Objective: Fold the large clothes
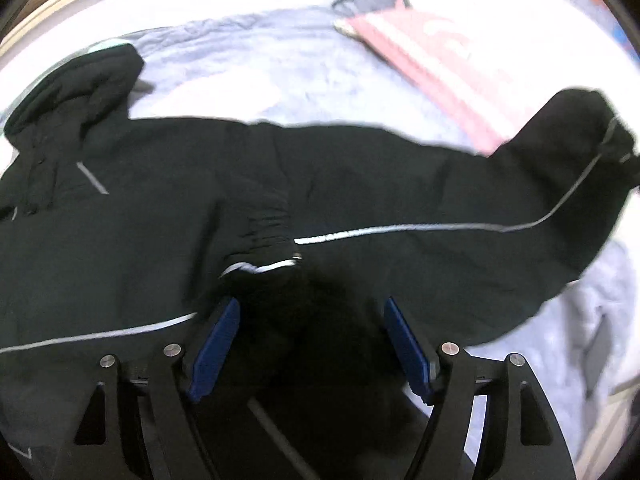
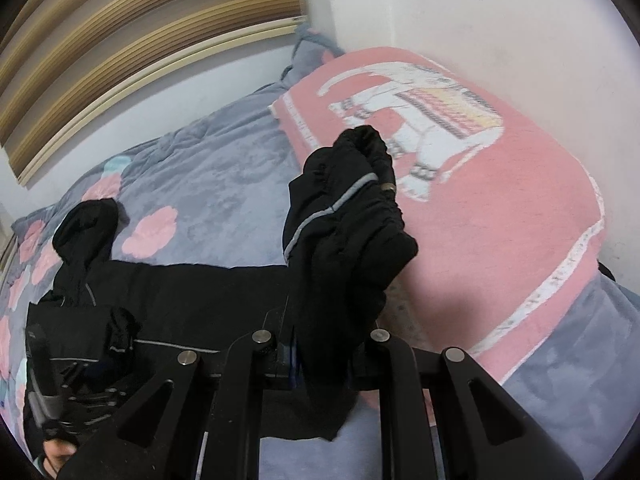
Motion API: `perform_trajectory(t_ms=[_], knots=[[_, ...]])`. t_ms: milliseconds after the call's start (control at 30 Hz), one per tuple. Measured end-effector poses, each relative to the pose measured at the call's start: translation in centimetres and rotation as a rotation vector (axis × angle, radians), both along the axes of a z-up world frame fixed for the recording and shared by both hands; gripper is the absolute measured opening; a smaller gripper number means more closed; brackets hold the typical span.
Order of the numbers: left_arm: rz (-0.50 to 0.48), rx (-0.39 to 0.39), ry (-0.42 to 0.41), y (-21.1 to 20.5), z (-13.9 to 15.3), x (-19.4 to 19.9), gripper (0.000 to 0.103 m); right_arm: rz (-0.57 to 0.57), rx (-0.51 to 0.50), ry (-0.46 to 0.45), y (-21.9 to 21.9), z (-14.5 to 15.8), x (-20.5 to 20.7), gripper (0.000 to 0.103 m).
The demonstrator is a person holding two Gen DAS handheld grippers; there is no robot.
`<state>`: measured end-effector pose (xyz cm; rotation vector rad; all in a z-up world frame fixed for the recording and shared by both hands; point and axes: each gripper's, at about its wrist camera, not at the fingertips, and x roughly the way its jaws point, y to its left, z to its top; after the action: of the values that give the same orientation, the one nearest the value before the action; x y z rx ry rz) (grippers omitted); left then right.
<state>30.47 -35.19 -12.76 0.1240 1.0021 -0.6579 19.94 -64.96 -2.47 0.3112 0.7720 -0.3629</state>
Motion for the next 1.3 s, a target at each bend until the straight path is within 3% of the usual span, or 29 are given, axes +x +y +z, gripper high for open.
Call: perform_trajectory(t_ms=[167, 267, 467, 567, 767, 833, 867, 900, 967, 1100, 1300], knots=[[0.029, -0.079, -0.062, 6.7, 4.9, -0.5, 0.075, 0.069, -0.01, 0.005, 5.0, 0.2, 2.3, 0.019], [0.084, -0.027, -0.027, 11.0, 6.5, 0.1, 0.075, 0.126, -0.006, 0.014, 9.1, 0.1, 4.3, 0.019], [0.187, -0.117, -0.043, 21.2, 9.5, -0.3, 0.075, 0.274, 0.024, 0.019, 19.6, -0.1, 8.7, 0.023], [0.226, -0.115, -0.079, 24.2, 9.9, -0.6, 0.075, 0.325, 0.034, 0.028, 23.9, -0.6, 10.4, 0.023], [0.268, -0.145, -0.067, 27.9, 8.4, -0.9, 0.075, 0.464, 0.048, 0.061, 33.5, -2.4, 13.2, 0.024], [0.277, -0.148, -0.061, 28.7, 7.8, -1.1, 0.075, 0.526, 0.051, 0.098, 36.6, -3.7, 14.2, 0.031], [0.28, -0.148, -0.053, 29.0, 7.4, -1.0, 0.075, 0.55, 0.062, 0.119, 37.4, -4.2, 14.4, 0.04], [0.276, -0.149, -0.044, 28.9, 6.9, -0.7, 0.075, 0.581, 0.088, 0.141, 38.1, -4.8, 14.6, 0.053], [0.246, -0.159, 0.003, 28.6, 5.5, 0.1, 0.075, 0.618, 0.113, 0.139, 38.0, -5.1, 14.0, 0.059], [0.211, -0.192, 0.05, 27.5, 4.1, 1.2, 0.075, 0.592, 0.109, 0.092, 34.8, -4.5, 11.6, 0.061], [0.174, -0.22, 0.064, 23.4, 2.5, 3.9, 0.075, 0.374, -0.019, 0.111, 27.1, -6.7, 9.7, 0.061]])
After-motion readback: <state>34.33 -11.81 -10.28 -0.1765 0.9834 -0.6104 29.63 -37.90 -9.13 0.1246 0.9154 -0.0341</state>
